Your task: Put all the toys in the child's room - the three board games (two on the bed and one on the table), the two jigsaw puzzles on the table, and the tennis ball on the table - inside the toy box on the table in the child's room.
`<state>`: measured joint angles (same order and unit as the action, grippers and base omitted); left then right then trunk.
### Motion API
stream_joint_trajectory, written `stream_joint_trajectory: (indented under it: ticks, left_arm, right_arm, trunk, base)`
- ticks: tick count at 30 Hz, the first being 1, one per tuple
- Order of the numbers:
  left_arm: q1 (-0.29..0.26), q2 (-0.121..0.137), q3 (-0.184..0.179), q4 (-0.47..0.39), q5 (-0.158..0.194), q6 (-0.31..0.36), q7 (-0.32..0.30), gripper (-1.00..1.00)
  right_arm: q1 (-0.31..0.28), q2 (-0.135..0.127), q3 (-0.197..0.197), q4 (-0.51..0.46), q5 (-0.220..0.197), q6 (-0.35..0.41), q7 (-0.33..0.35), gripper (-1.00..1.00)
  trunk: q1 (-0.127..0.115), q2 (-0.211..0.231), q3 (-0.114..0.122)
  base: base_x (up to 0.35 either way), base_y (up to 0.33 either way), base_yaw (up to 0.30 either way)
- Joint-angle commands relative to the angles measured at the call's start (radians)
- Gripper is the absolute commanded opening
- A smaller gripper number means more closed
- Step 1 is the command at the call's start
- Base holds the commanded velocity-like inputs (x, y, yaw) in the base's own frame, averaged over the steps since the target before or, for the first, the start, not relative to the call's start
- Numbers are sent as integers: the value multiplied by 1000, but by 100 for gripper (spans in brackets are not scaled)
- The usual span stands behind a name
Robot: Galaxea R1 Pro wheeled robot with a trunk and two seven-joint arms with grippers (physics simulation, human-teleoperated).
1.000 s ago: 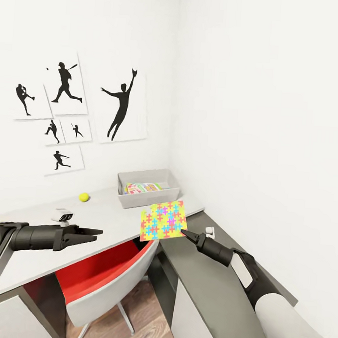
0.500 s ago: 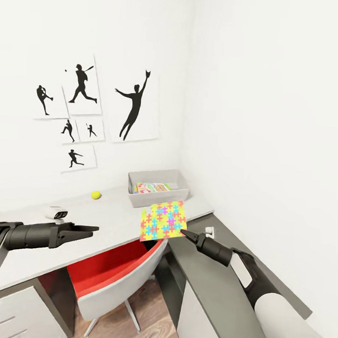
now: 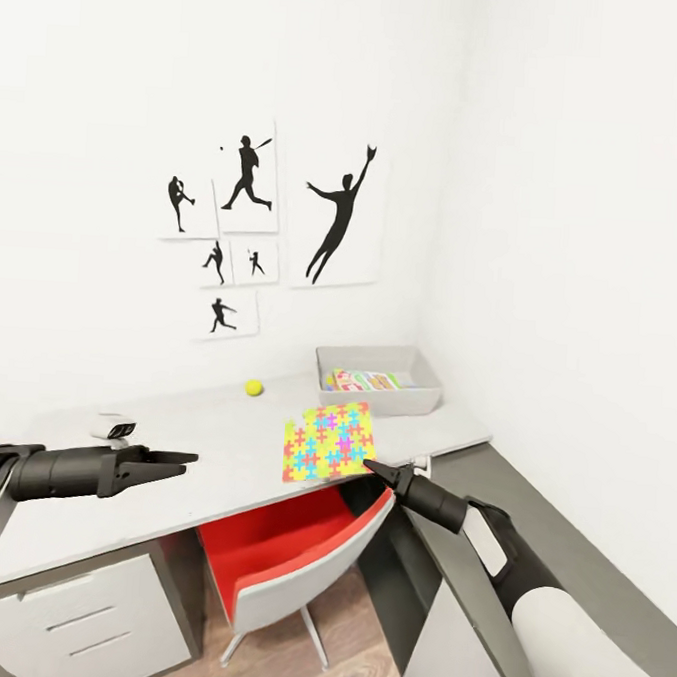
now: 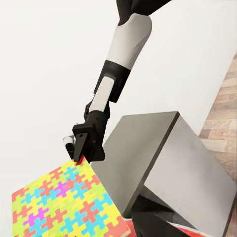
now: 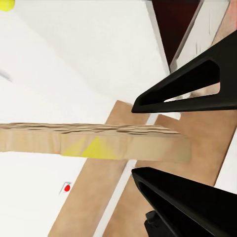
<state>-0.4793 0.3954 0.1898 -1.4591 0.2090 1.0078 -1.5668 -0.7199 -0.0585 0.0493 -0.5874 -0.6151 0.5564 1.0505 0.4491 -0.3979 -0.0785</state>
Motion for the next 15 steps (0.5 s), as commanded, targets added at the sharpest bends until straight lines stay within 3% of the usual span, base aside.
stream_joint_trajectory:
  ticks: [1,6,15]
  left_arm:
    - [-1,0,4,1,0,8,-4,100]
    - [-1,-1,14,2,0,4,-4,100]
    - [1,-1,16,2,0,4,-4,100]
  right_arm:
    - [-1,-1,4,0,-11,8,1,-100]
    - [-1,-3,4,0,-12,9,2,-100]
    - [-1,-6,4,0,-12,10,2,-100]
  trunk:
    - [1,-2,-2]
    - [1,-2,-2]
    - [1,-2,-1]
  base:
    - [205,268,19]
    - [244,247,-10]
    - [266,231,-119]
